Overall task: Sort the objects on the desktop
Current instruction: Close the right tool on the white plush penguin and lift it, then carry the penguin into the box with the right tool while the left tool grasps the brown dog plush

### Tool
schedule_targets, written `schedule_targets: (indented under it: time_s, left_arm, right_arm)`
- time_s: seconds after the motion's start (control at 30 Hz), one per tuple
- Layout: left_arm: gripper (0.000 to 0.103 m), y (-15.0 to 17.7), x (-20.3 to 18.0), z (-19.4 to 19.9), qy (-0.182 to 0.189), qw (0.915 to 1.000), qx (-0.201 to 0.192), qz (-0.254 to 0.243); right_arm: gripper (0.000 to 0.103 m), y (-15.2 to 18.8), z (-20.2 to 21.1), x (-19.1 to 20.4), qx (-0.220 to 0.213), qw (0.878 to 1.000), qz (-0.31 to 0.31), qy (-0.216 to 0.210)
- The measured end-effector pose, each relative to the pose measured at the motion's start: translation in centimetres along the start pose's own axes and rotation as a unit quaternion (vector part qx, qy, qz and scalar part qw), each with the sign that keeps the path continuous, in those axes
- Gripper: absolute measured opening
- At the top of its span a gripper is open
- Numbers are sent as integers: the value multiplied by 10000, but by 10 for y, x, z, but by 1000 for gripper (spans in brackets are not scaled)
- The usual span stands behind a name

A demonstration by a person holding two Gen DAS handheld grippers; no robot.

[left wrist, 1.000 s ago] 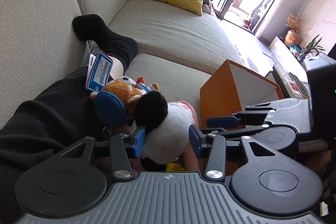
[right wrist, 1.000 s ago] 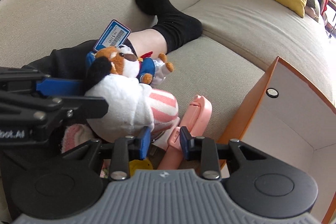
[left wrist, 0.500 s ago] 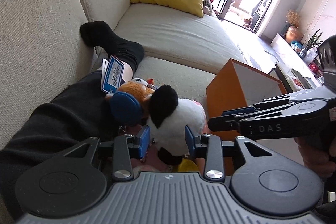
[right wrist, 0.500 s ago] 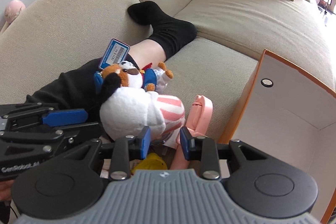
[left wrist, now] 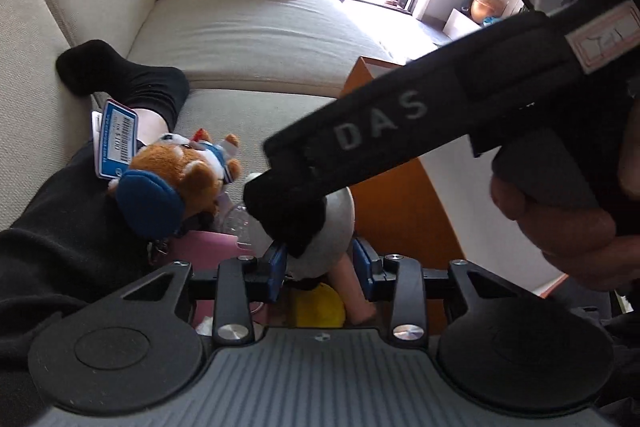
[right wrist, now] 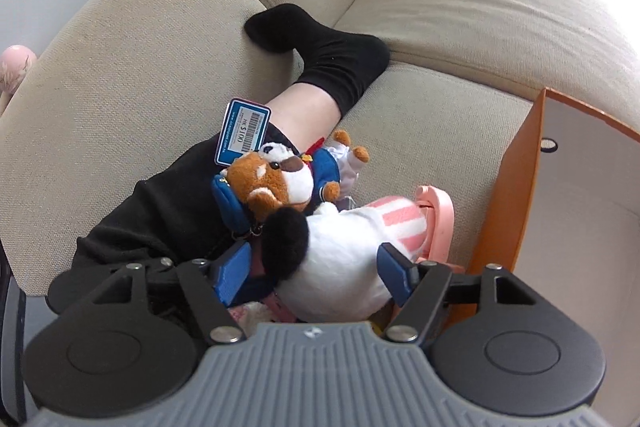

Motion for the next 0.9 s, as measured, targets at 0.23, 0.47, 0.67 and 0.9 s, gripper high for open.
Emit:
schedule_targets:
  time_s: [0.23, 0.47, 0.67, 0.9]
  left_arm:
    - [42, 13, -8, 4, 70, 9999, 24, 84]
    - [42, 19, -13, 13, 75, 9999, 116, 57]
    - [46, 8, 6, 38, -486, 9986, 26, -200]
    - [69, -18, 4, 43, -942, 9886, -34, -1174]
  right_arm:
    - [77, 22, -8, -15, 104, 9986, -63, 513]
    - [72, 28, -25, -12, 154, 9968, 84, 773]
    - [67, 27, -29, -9, 151, 9960, 507, 714]
    - [60, 16, -9, -15, -123, 9975, 553, 431]
Point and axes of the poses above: each gripper's, at about its wrist camera, not at the fingertips, and z roughly against the way its jaws point, x to its left, y to its underside, the point moved 4 cm from there along -z, roughly the way its jaws point, and after that the axes turned 5 degrees about -x, right-handed, at the moved point
